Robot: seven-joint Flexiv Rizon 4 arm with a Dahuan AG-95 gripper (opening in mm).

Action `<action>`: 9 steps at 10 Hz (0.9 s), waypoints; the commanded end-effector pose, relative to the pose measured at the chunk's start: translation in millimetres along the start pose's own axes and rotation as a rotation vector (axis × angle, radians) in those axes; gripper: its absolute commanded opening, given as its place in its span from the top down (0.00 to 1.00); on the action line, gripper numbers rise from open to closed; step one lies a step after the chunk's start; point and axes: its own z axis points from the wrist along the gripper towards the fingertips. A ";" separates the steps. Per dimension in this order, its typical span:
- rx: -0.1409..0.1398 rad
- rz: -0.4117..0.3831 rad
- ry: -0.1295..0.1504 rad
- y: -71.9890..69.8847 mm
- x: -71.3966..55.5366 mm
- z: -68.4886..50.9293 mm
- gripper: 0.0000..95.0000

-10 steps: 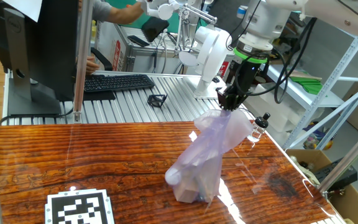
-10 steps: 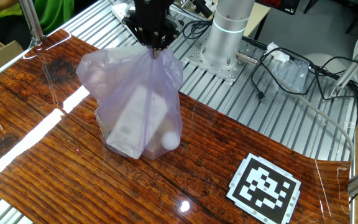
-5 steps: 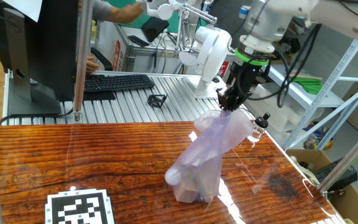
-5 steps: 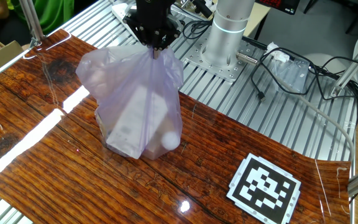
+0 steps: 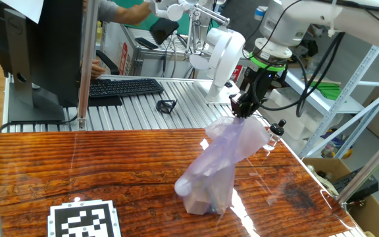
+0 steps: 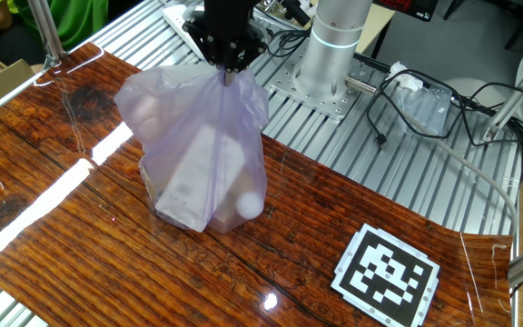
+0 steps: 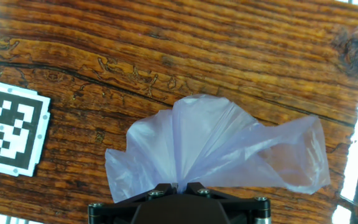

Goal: Pick up a bag of things

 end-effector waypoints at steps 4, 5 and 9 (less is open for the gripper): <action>0.017 0.083 0.019 1.3 0.9 -1.3 0.40; 0.034 0.099 0.026 1.8 1.5 -1.6 0.00; 0.061 0.104 0.043 1.8 1.5 -1.6 0.00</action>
